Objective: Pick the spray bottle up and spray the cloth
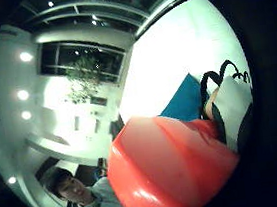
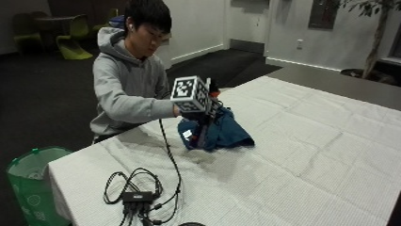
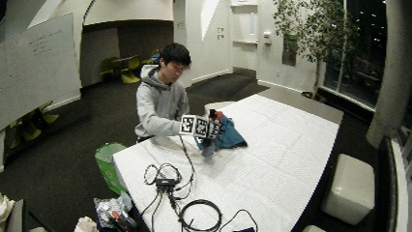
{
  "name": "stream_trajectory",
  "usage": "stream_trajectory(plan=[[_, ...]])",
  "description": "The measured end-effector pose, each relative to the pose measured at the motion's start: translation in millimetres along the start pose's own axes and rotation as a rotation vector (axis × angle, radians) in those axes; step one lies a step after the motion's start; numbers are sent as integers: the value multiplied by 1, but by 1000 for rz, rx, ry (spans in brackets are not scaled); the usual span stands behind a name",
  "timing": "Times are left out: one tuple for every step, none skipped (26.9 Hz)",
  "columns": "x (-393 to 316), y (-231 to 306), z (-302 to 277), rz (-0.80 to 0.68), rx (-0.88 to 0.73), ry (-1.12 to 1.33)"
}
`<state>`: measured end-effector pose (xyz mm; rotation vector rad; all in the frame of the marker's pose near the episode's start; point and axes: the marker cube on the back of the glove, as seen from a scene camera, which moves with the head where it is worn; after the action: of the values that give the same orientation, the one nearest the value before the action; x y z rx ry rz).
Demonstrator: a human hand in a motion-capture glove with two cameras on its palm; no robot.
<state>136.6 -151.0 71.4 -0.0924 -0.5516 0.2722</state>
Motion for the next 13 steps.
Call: stream_trajectory(plan=[[-16,-2,-1,-29,-33,75],[-31,-3,-2,-57,-62,149],[-46,-5,-2,-82,-89,220],[-60,-6,-4,-105,-114,287],[-73,-8,-6,-125,-138,348],[-84,-11,-8,-142,-160,402],[-92,-13,-11,-154,-179,446],[-99,-16,-13,-161,-192,480],[-104,-18,-14,-162,-202,505],[-108,-20,-14,-160,-207,529],[-111,-20,-11,-158,-212,559],[-113,-19,-5,-160,-216,599],[-114,-17,4,-167,-222,643]])
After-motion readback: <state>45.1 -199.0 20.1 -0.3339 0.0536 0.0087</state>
